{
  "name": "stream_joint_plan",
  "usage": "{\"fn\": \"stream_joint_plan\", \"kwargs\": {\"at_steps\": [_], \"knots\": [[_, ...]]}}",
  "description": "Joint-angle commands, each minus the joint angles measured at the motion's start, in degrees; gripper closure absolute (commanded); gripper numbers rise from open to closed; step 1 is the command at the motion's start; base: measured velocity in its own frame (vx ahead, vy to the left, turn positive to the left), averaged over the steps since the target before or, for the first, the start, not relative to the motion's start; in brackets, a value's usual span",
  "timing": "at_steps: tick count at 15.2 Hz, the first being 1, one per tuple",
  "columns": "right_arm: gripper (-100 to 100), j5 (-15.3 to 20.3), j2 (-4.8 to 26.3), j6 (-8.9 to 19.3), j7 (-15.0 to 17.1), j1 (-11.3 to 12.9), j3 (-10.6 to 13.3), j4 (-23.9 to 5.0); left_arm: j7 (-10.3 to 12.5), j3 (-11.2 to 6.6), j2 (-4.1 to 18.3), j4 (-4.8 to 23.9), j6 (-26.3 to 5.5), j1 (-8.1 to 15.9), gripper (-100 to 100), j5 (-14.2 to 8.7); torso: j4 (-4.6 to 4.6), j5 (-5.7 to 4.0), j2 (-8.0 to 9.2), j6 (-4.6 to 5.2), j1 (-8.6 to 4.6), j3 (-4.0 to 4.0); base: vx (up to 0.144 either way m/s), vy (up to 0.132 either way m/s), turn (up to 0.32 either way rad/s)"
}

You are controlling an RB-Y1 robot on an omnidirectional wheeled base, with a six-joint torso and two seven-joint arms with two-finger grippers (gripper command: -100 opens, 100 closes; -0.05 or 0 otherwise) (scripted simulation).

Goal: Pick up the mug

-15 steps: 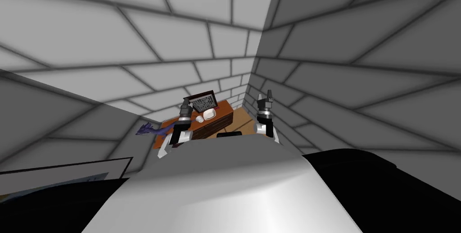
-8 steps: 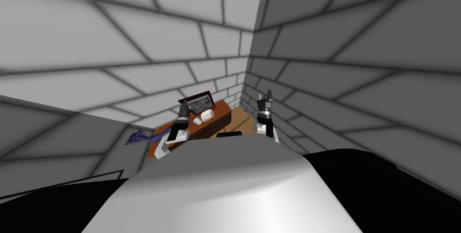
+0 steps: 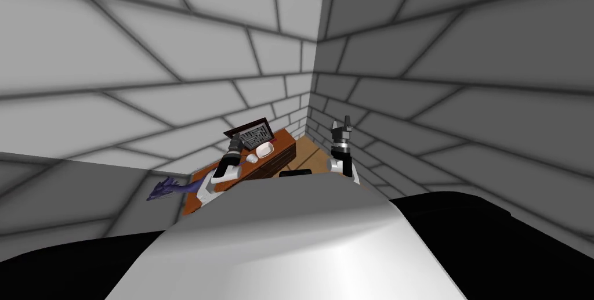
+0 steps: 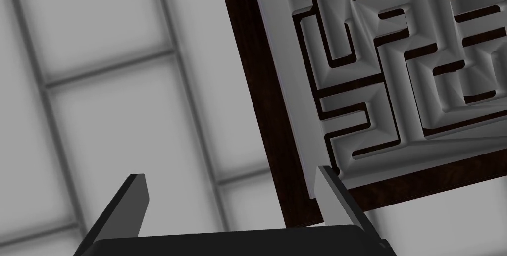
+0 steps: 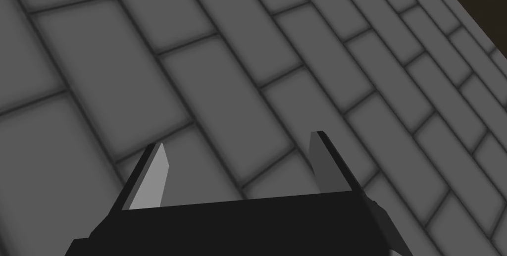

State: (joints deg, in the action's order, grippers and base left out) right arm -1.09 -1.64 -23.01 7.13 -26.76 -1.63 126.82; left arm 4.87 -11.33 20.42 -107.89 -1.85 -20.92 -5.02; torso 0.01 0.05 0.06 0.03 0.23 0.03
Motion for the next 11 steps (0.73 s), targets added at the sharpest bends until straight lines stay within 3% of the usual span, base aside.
{"fn": "stream_joint_plan", "kwargs": {"at_steps": [1,2,3,6,7,10,11], "knots": [[0,0.00,0.00,0.00,0.00,0.00,0.00,0.00,0.82,-0.84,0.37,1.56,-2.86,0.83,-100,-0.63,0.00,0.00,0.00,0.00,0.00,0.00,-0.039,0.049,-0.218],[0,0.00,0.00,0.00,0.00,0.00,0.00,0.00,0.82,-0.84,0.37,1.56,-3.93,0.83,-100,-0.63,0.01,0.00,0.01,0.00,0.02,0.01,-0.026,0.036,-0.113],[0,0.00,0.00,0.00,0.00,-0.01,0.00,0.00,2.02,-2.07,1.04,3.86,-5.26,1.80,-100,-1.65,0.00,0.01,-0.01,-0.03,0.00,0.00,-0.031,0.042,-0.266],[0,0.00,0.00,0.00,0.00,-0.01,-0.01,0.00,2.02,-2.07,1.04,3.86,-7.62,1.80,-100,-1.65,0.00,0.01,-0.02,-0.04,0.01,-0.01,-0.026,0.036,-0.105],[0,0.00,0.00,0.00,0.00,-0.01,-0.01,0.00,3.23,-3.33,1.65,6.22,-9.60,2.77,-100,-2.68,-0.01,0.00,-0.05,-0.05,-0.04,-0.02,-0.023,0.020,-0.228],[0,0.00,0.00,0.00,0.00,-0.01,-0.01,0.00,3.23,-3.33,1.65,6.22,-11.36,2.77,-100,-2.68,-0.01,0.00,-0.04,-0.03,-0.03,-0.02,-0.024,0.030,-0.111],[0,0.00,0.00,0.00,0.00,-0.01,-0.01,0.00,4.45,-4.59,2.22,8.60,-13.53,3.73,-100,-3.70,-0.01,-0.01,-0.06,-0.05,-0.06,-0.03,-0.027,0.025,-0.217]]}}
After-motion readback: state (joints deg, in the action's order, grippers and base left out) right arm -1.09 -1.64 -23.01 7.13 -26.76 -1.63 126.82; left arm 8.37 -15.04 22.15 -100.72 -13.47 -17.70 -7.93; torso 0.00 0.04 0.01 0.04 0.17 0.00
